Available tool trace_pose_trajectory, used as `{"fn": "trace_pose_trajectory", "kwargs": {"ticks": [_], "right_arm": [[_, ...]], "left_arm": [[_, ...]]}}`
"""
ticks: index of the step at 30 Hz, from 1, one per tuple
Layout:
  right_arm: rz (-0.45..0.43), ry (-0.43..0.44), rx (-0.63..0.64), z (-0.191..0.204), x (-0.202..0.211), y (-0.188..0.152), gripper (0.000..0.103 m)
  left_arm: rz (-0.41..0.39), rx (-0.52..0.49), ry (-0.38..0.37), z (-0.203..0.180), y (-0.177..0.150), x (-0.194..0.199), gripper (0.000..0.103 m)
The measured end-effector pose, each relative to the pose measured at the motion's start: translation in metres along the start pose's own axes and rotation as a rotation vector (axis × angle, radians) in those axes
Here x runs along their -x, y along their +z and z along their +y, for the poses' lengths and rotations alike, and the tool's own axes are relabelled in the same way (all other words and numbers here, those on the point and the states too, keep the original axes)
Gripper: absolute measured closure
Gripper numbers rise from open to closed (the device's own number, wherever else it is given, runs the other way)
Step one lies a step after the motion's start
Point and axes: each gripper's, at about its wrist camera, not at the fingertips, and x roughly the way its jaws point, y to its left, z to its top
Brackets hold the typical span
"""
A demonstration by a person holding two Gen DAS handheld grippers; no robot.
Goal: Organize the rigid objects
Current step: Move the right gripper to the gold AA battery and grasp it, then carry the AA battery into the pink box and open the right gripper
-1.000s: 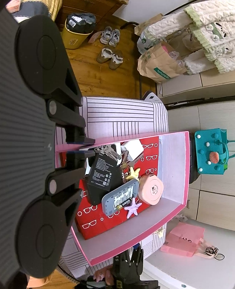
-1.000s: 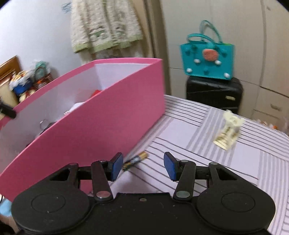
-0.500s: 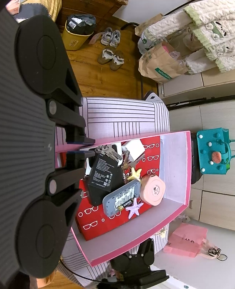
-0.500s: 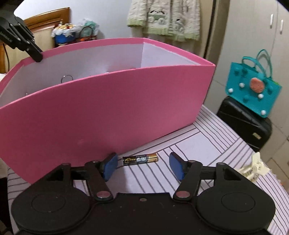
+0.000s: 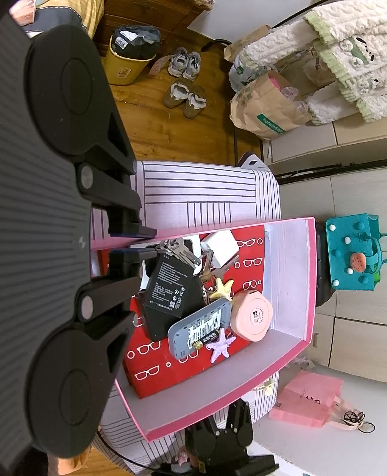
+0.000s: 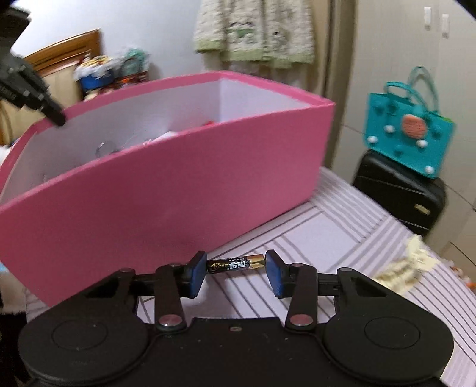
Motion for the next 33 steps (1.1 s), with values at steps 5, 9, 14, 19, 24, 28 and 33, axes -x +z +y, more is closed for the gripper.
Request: {"fn": "trace_pose_trajectory", "kwargs": {"ticks": [5,9,14,19,24,28,33], "right_arm": [[-0.028,-0.133,-0.101,0.006,0.028,0.013,0.055],[-0.098,-0.192,-0.176,0.017,0.057,0.033,0.055],[-0.138,-0.090,-0.223,0.036,0.073,0.068,0.055],[-0.056,-0.012,-0.229,0.051,0.042,0.105,0.055],[0.058,0.044,-0.246,0.055,-0.006,0.133,0.055],[0.127,0.023,-0.205,0.058,-0.043,0.148,0.055],[0.176,-0.025,-0.135,0.064,-0.078,0.157,0.055]], "left_arm": [[-0.007,0.004,-0.003,0.004,0.001,0.001,0.097],[-0.057,-0.031,0.021,-0.003,-0.002,0.004,0.099],[-0.073,-0.029,0.016,-0.001,-0.001,0.006,0.099],[-0.074,-0.037,-0.001,0.001,0.000,0.006,0.099],[-0.067,-0.049,-0.017,0.004,0.000,0.005,0.099],[-0.069,-0.053,-0.024,0.004,0.001,0.004,0.099],[-0.074,-0.041,-0.036,0.007,-0.001,0.004,0.099]]}}
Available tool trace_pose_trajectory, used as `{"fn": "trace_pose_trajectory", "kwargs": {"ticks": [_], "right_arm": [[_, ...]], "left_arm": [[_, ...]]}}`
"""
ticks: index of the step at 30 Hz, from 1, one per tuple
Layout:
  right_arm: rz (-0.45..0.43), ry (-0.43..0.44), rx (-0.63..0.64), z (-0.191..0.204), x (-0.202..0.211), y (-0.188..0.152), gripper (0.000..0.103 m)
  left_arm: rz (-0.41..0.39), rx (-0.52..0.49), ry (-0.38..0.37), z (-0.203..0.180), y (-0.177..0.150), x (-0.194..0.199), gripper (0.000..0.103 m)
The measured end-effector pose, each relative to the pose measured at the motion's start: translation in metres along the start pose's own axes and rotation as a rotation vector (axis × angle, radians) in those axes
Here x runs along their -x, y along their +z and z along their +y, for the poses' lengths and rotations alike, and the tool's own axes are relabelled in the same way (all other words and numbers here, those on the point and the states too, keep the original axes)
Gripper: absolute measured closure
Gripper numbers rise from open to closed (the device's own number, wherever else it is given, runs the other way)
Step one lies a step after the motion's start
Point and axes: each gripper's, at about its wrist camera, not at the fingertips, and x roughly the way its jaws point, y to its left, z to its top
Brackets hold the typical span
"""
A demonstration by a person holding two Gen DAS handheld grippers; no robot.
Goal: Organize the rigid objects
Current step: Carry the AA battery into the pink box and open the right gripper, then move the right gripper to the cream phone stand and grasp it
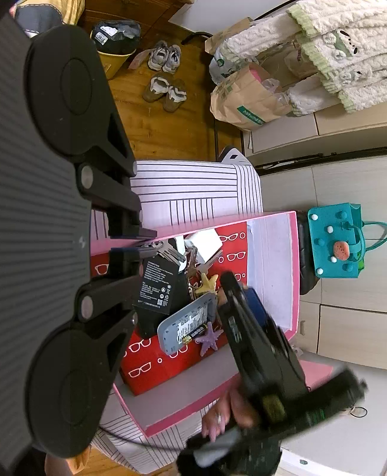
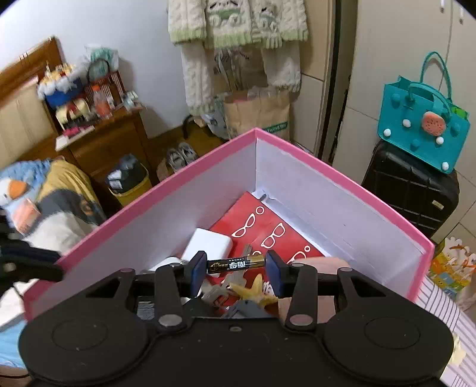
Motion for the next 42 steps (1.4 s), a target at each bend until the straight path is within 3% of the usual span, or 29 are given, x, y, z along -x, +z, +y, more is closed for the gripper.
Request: {"fn": "trace_pose_trajectory", "kwargs": {"ticks": [4,8,10,14,18,23,30,37,42], "right_arm": [[0.044,-0.064,0.009,-0.005,-0.020,0.009,0.055],[0.063,-0.051,-0.028,-0.014,-0.023,0.015,0.054],[0.040,-0.047,-0.028,-0.016,-0.020,0.015,0.047],[-0.028,0.011,-0.098,-0.028,0.002,0.009,0.047],[-0.124,0.015,-0.139,-0.038,0.042,-0.006,0.046],[-0.223,-0.024,-0.178,-0.053,0.096,-0.037,0.045],[-0.275,-0.153,-0.277,-0.090,0.134,-0.091,0.045],[-0.277,-0.306,-0.298,-0.123,0.126,-0.148,0.041],[-0.238,-0.312,-0.353,-0.144,0.098,-0.176,0.041]], "left_arm": [[-0.004,0.000,-0.006,0.001,0.000,0.000,0.099],[-0.013,0.022,-0.004,0.002,-0.001,-0.003,0.099],[-0.015,0.021,0.000,0.000,-0.001,-0.003,0.098],[-0.021,0.023,0.007,-0.001,-0.003,-0.003,0.098],[-0.026,0.033,0.004,0.000,-0.003,-0.003,0.098],[-0.031,0.049,0.004,0.001,-0.004,-0.003,0.097],[-0.035,0.080,0.008,0.001,-0.005,-0.003,0.097],[-0.032,0.101,0.023,0.000,-0.004,-0.004,0.097],[-0.031,0.112,0.029,-0.001,-0.003,-0.004,0.097]]}}
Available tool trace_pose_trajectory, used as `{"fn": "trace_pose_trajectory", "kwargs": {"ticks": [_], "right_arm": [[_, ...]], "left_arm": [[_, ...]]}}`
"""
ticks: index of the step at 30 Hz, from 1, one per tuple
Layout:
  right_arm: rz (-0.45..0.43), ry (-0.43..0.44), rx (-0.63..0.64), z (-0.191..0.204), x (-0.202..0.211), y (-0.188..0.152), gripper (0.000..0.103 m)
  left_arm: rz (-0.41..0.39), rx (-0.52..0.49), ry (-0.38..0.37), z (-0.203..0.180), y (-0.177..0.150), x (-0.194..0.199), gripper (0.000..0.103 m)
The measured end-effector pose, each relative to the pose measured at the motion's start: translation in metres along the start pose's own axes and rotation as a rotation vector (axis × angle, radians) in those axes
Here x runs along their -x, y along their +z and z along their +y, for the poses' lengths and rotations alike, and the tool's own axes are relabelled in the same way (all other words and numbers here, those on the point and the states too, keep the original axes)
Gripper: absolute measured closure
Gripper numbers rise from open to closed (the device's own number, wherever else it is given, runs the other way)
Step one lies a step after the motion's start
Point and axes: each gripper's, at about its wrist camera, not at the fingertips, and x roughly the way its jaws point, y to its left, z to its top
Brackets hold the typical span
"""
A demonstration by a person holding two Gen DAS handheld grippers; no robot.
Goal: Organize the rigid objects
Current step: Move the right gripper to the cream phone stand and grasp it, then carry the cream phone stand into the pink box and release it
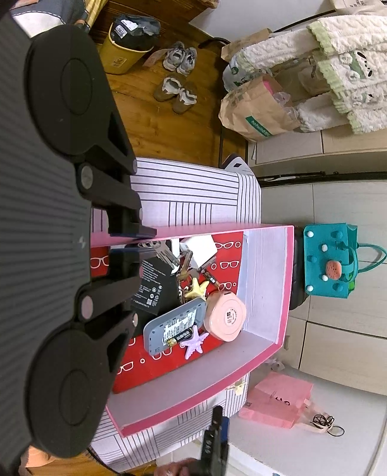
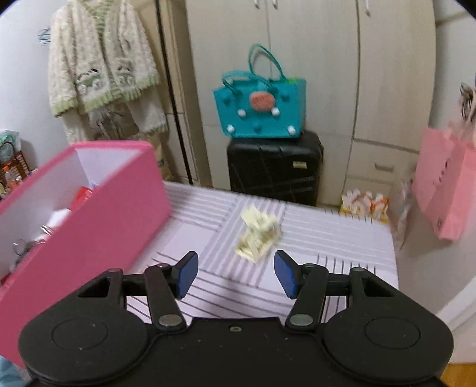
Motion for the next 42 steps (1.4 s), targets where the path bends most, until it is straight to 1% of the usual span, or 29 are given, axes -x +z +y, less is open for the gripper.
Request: {"fn": "trace_pose_trajectory", "kwargs": {"ticks": [6,8,11,13,16,18,19,20,23,25,28,30,32,33,34,35,37,42], "right_arm": [[-0.005,0.024,-0.012,-0.002,-0.028,-0.012,0.041],[0.016,0.027,0.001,0.001,-0.037,-0.012,0.041],[0.019,0.010,0.028,0.008,-0.048,-0.009,0.041],[0.014,-0.003,0.022,0.009,-0.052,-0.005,0.041],[0.028,-0.029,0.021,0.011,-0.059,0.000,0.039],[0.019,-0.040,0.027,0.013,-0.062,0.001,0.037],[0.020,-0.050,0.027,0.014,-0.064,0.002,0.035],[0.021,-0.064,0.027,0.014,-0.066,0.003,0.033],[0.014,-0.104,0.024,0.012,-0.073,0.007,0.032],[0.012,-0.152,0.020,0.013,-0.076,0.009,0.032],[-0.004,-0.128,0.003,0.012,-0.078,0.013,0.033],[-0.021,-0.130,-0.022,0.011,-0.079,0.015,0.035],[-0.031,-0.151,-0.032,0.010,-0.081,0.017,0.044],[-0.026,-0.160,-0.035,0.010,-0.082,0.017,0.046],[-0.016,-0.170,-0.036,0.010,-0.084,0.018,0.050],[-0.010,-0.181,-0.039,0.010,-0.084,0.019,0.058],[-0.011,-0.194,-0.032,0.010,-0.082,0.020,0.069],[-0.006,-0.131,-0.068,0.005,-0.071,0.020,0.070]], "left_arm": [[0.004,0.003,0.007,0.000,0.001,0.000,0.097],[0.009,-0.011,0.016,-0.002,0.001,0.000,0.097],[0.019,-0.029,0.029,-0.006,0.001,-0.002,0.097],[0.025,-0.032,0.033,-0.007,0.002,-0.002,0.097],[0.028,-0.018,0.026,-0.006,0.003,-0.003,0.097],[0.030,-0.012,0.017,-0.005,0.003,-0.003,0.097],[0.030,-0.010,0.015,-0.005,0.003,-0.003,0.097],[0.030,-0.009,0.014,-0.004,0.003,-0.004,0.097],[0.030,-0.010,0.012,-0.004,0.002,-0.004,0.097],[0.030,-0.008,0.010,-0.003,0.002,-0.004,0.097],[0.031,-0.004,0.003,-0.003,0.002,-0.004,0.097],[0.033,-0.005,0.000,-0.002,0.003,-0.004,0.097],[0.033,-0.005,-0.002,-0.002,0.003,-0.004,0.097],[0.033,-0.004,-0.003,-0.001,0.003,-0.004,0.097],[0.033,-0.003,-0.004,-0.001,0.003,-0.004,0.097],[0.033,-0.003,-0.004,-0.001,0.003,-0.004,0.097],[0.032,-0.002,-0.005,-0.001,0.004,-0.004,0.097],[0.032,-0.002,-0.003,-0.001,0.003,-0.004,0.097]]}}
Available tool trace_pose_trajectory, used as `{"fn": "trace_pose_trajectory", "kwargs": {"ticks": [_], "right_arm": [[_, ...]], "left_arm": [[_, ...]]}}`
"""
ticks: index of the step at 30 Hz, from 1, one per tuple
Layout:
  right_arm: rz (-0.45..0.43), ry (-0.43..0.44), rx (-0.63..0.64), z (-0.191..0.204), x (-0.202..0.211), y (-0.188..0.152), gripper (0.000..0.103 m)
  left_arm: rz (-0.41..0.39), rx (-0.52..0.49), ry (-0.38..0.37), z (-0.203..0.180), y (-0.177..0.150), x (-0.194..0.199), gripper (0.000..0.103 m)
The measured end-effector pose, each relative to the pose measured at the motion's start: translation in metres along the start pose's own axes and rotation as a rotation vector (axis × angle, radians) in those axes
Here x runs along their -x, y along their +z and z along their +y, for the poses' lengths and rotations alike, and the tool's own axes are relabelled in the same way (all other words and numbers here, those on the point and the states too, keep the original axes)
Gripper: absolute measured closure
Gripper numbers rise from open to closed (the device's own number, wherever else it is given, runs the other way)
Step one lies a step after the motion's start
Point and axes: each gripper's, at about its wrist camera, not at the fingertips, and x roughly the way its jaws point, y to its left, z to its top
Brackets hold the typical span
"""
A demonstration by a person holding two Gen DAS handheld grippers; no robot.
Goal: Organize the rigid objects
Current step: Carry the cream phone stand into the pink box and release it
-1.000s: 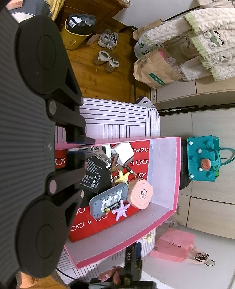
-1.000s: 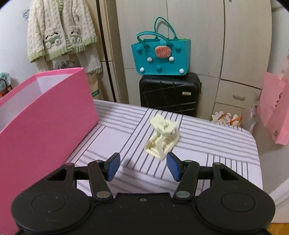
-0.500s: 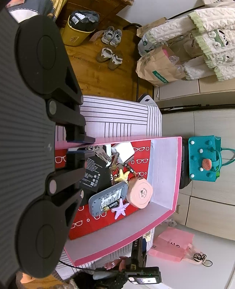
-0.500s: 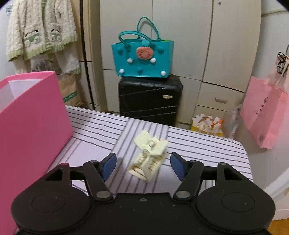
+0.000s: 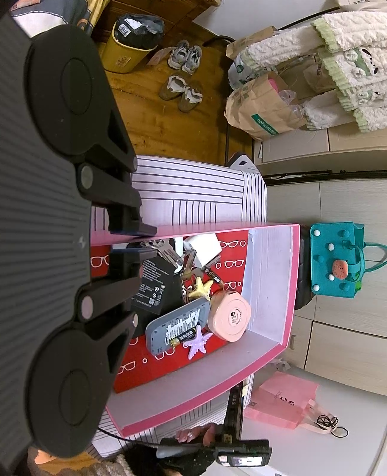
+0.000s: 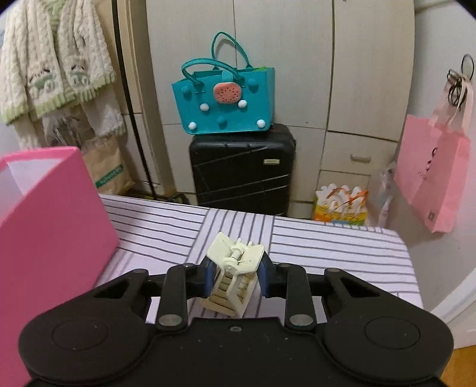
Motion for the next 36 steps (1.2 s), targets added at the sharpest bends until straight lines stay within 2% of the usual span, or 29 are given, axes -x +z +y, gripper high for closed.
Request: {"fn": "trace_pose_trajectory", "kwargs": {"ticks": [14,21,25,30,36], "right_arm": [[0.019,0.229,-0.073,0.011,0.076,-0.005,0.071],[-0.029,0.288,0.037,0.041,0.121,0.001,0.071],[-0.090,0.289,0.114,0.059,0.143,0.006,0.071],[-0.118,0.383,0.146,0.081,0.154,0.019,0.071],[-0.009,0.543,0.175,0.128,0.130,0.043,0.071]], "left_arm": [[-0.007,-0.002,-0.007,0.000,-0.001,-0.001,0.096],[-0.015,0.001,-0.017,0.002,-0.003,0.000,0.096],[-0.020,0.006,-0.029,0.005,-0.003,0.000,0.096],[-0.017,0.010,-0.020,0.003,-0.002,0.000,0.096],[-0.028,0.025,-0.041,0.008,-0.006,0.001,0.096]]}}
